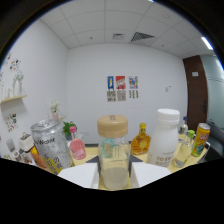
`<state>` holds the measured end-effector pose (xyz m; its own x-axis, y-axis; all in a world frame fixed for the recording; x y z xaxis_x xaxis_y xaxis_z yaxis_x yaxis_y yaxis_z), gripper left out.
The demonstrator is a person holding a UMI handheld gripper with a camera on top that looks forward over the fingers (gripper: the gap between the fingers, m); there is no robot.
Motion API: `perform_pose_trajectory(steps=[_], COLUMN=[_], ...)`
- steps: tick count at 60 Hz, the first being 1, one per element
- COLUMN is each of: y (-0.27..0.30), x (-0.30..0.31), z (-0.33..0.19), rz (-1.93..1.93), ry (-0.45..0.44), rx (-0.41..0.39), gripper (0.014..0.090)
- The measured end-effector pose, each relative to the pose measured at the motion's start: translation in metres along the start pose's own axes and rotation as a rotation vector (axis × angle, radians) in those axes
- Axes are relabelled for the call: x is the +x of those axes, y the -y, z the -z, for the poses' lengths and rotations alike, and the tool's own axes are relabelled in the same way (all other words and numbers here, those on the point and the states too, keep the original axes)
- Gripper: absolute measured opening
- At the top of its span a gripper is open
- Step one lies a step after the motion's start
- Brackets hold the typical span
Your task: Make me a cup of Mount Fuji.
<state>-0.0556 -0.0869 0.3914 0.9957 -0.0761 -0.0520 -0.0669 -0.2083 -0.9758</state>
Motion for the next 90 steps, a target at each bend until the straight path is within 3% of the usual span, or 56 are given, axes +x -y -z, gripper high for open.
perform_pose_trajectory(steps=[11,24,29,36,44,56,64,75,90], y=[0.001,0.031,0.022,-0.019,-0.095,-0.22,-0.274,-0.298,-0.288], x=[-0.006,-0.014,-0.016,-0.016,-0.017,-0.012,-0.004,0.001,0.01], z=[0.003,0.052,0.076,0.101,0.113,0.101,0.093,0.081,0.065], rz=[0.017,0.072,0.066,0.061,0.004,-0.231,-0.37,-0.763,-1.334], ry=[0.029,0.079,0.112,0.147,0.153,0.15,0.13,0.169,0.242], rx=[0.004,0.121,0.13,0.105,0.016,-0.149,-0.186,-0.225,-0.198], gripper=[0.0412,0.0403,0.0402,0.0403,0.0401,0.0402,0.0403,0.0402,0.04])
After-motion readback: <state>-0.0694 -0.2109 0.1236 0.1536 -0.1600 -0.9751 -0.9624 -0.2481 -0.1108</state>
